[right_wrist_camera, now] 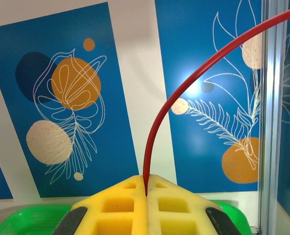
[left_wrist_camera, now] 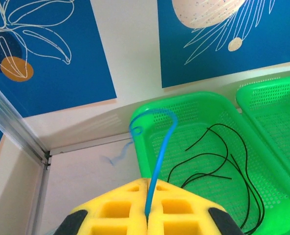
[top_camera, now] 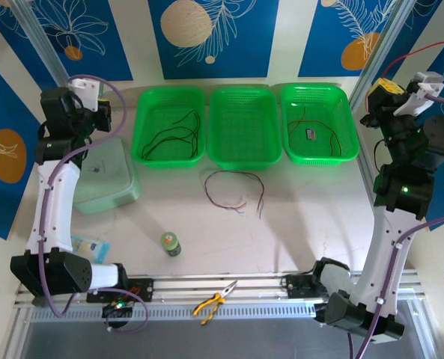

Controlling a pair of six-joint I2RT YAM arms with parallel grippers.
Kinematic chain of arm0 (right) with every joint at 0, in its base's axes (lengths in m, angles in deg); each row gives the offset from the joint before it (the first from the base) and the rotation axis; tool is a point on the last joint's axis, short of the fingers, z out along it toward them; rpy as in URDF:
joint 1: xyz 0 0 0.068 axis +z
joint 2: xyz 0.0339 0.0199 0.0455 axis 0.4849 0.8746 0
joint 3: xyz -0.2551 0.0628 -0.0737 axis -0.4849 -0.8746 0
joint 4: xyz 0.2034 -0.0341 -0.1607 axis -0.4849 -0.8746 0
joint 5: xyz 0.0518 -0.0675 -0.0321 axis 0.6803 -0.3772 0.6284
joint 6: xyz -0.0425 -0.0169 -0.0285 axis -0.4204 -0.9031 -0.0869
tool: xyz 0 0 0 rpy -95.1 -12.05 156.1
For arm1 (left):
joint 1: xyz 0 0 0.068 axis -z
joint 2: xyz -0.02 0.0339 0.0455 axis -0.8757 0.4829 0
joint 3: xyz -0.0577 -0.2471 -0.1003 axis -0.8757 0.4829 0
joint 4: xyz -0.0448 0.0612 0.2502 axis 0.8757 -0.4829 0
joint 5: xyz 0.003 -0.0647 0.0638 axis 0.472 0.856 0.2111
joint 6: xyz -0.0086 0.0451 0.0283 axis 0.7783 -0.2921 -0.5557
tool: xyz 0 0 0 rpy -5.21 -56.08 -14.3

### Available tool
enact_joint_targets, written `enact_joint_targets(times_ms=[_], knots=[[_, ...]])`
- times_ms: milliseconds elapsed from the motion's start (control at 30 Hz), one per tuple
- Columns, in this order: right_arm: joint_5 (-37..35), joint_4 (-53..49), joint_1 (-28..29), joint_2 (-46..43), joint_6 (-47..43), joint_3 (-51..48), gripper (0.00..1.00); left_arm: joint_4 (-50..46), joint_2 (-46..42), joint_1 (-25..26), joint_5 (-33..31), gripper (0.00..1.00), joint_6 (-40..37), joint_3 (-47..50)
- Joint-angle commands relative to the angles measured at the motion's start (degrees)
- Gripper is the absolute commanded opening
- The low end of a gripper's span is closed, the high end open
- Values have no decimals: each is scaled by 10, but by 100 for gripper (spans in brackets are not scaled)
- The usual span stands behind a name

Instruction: Untangle the cables

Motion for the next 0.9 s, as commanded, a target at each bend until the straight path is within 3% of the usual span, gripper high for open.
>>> enact_joint_targets(times_ms=[0, 267, 467, 733, 867], knots=[[7, -13, -2, 3, -26, 14, 0, -8, 3, -1, 45, 0, 29, -42], [-20, -27, 3, 39, -115, 65, 0, 13, -2, -2, 76, 0, 73, -55], [-2, -1, 9, 83, -83, 115, 0, 34, -2, -1, 82, 0, 103, -62], [-54, 22, 90, 143, -132, 143, 0, 74, 4, 6, 112, 0, 148, -48], [-70, 29, 97, 183, -152, 165, 0, 92, 0, 14, 113, 0, 155, -32]])
